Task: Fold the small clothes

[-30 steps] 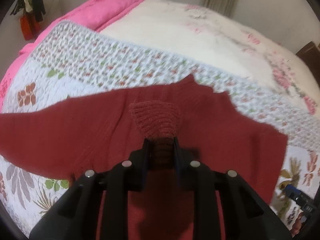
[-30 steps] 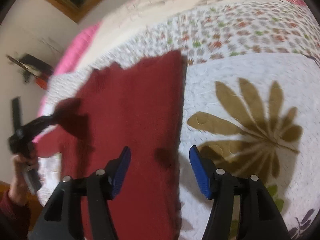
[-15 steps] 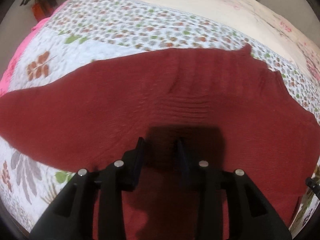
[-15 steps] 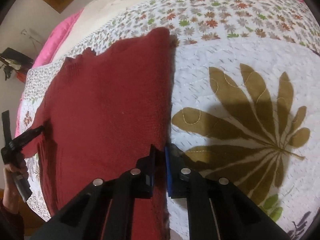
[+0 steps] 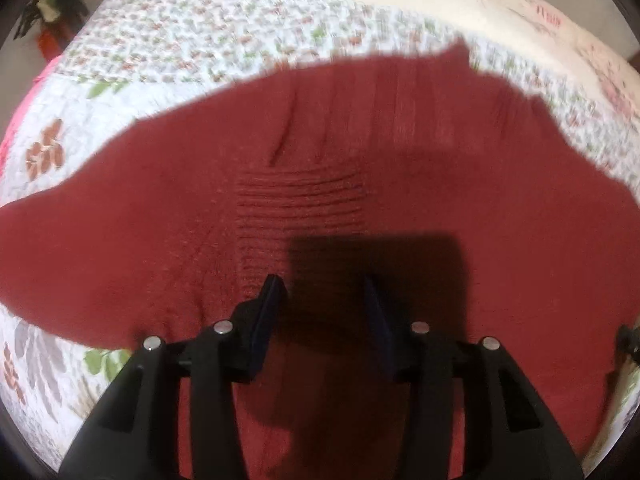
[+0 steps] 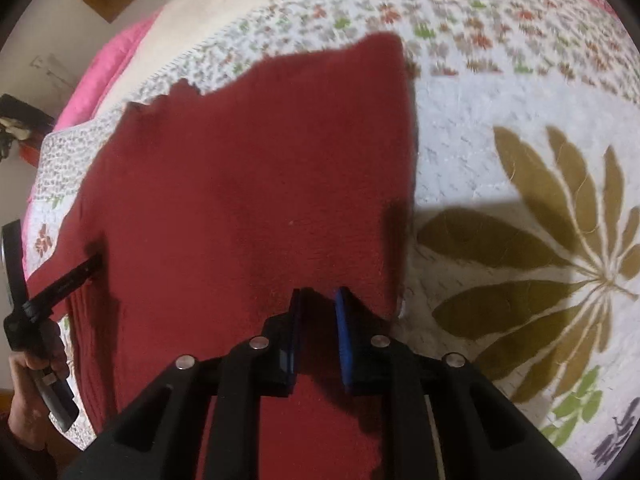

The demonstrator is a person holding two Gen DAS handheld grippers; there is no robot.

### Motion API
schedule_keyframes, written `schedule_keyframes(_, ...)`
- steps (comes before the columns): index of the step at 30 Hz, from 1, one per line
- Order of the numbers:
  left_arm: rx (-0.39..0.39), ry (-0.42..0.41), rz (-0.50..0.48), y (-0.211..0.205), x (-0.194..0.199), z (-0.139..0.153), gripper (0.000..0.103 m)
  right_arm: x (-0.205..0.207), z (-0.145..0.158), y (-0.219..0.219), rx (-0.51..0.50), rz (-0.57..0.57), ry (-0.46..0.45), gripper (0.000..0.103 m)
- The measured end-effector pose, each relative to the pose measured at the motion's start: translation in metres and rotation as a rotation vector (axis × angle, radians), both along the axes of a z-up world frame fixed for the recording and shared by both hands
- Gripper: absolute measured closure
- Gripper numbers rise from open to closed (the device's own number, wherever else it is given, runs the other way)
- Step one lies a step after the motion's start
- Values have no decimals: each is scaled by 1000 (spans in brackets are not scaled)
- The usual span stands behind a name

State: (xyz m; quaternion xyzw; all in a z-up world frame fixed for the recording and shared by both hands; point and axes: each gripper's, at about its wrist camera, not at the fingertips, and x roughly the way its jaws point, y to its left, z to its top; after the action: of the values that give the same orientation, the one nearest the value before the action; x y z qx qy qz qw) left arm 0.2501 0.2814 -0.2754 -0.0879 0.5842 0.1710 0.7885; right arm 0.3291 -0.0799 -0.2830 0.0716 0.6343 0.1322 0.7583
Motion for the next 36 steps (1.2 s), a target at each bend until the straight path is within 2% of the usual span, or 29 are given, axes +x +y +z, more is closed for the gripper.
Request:
schedule_keyframes(2, -21, -4, -11, 2, -3, 6, 58, 1, 3, 4, -19, 4, 0, 84)
schedule_keyframes(3, -42, -5, -12, 4, -5, 9, 57, 0, 6, 7, -30, 12, -3, 76)
schedule_keyframes(4, -62, -6, -11, 8, -9, 14, 53, -1, 12, 12, -41, 23, -10, 63)
schedule_keyframes(5, -77, -12, -6, 12, -13, 20, 42, -3, 20, 18, -54, 28, -28, 55)
schedule_keyframes(6, -78, -27, -1, 18, -21, 29, 36, -6, 27, 25, -70, 30, -53, 45)
schedule_keyframes(7, -67, -41, -2, 23, -28, 37, 25, -10, 36, 32, -87, 39, -82, 42)
schedule_keyframes(8, -51, -50, -5, 27, -37, 43, 19, -14, 43, 39, -98, 55, -98, 41)
schedule_keyframes(11, -29, -54, 5, 54, -70, 61, 17, -22, 56, 65, -105, 93, -129, 30)
schedule_keyframes(13, -23, -42, 48, 86, -95, 67, 17, -29, 62, 84, -103, 125, -150, 23)
schedule_keyframes(18, 33, 4, 215, 175, -164, 84, 17, -33, 65, 127, -113, 184, -160, 21)
schedule_keyframes(23, 92, 19, 360, 258, -214, 98, 17, -39, 62, 151, -108, 202, -146, 21)
schedule_keyframes(28, 32, -25, 545, 334, -255, 103, 17, -44, 57, 178, -112, 229, -133, 21)
schedule_keyframes(31, -64, -87, 593, 364, -268, 100, 21, -46, 53, 191, -113, 237, -123, 21)
schedule_keyframes(36, -157, -163, 673, 399, -279, 91, 28, -48, 53, 204, -117, 252, -124, 21)
